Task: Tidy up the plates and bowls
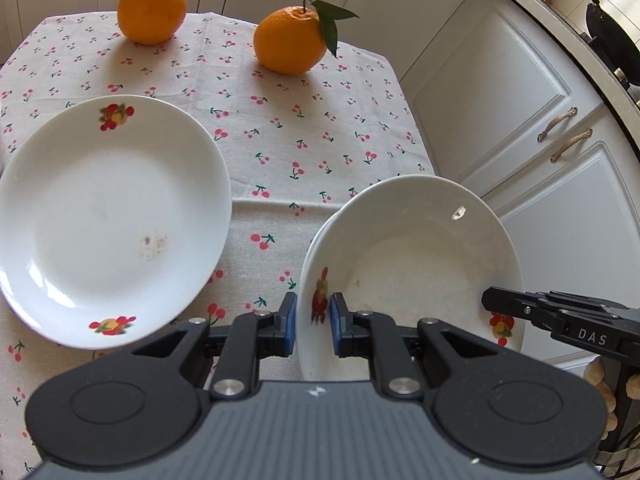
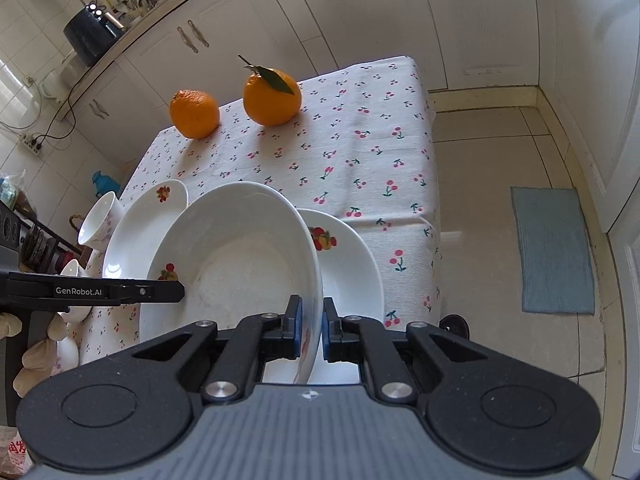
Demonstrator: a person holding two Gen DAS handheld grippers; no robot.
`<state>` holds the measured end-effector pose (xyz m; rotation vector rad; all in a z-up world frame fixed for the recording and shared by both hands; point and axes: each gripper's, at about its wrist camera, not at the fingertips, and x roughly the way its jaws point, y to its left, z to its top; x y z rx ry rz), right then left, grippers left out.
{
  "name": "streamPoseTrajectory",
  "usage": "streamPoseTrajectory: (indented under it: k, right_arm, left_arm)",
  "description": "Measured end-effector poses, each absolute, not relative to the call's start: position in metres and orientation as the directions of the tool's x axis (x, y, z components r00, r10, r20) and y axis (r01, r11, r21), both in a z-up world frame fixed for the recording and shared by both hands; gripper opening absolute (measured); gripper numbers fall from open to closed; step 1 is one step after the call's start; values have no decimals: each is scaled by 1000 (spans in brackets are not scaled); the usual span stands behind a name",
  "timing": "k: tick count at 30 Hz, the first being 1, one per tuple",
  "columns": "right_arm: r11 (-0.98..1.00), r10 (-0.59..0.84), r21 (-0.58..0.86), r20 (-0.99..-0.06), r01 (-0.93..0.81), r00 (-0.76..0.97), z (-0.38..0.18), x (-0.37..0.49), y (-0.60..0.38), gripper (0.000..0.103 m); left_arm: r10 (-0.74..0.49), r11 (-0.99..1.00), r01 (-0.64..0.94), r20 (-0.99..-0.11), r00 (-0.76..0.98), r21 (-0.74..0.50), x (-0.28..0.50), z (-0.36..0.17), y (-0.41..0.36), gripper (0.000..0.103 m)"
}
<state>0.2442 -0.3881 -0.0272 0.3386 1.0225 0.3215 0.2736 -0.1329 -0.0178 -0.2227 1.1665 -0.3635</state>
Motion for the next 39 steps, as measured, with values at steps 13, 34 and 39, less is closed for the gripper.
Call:
streamPoseTrajectory:
  k: [13, 34, 39]
  right_arm:
    - [896, 413, 440, -776, -61, 476, -45, 249, -397, 13]
    - [913, 395, 391, -775, -117, 494, -40, 240, -377, 65]
    - [930, 362, 343, -795, -131, 488, -36, 239, -364, 74]
  left_arm:
    - [-353, 933, 189, -874, 334, -305, 283, -31, -145, 15]
    - [-342, 936, 243, -822, 455, -255, 254, -12, -128, 63]
    - [-337, 938, 262, -771, 541, -226, 230, 2, -112, 72]
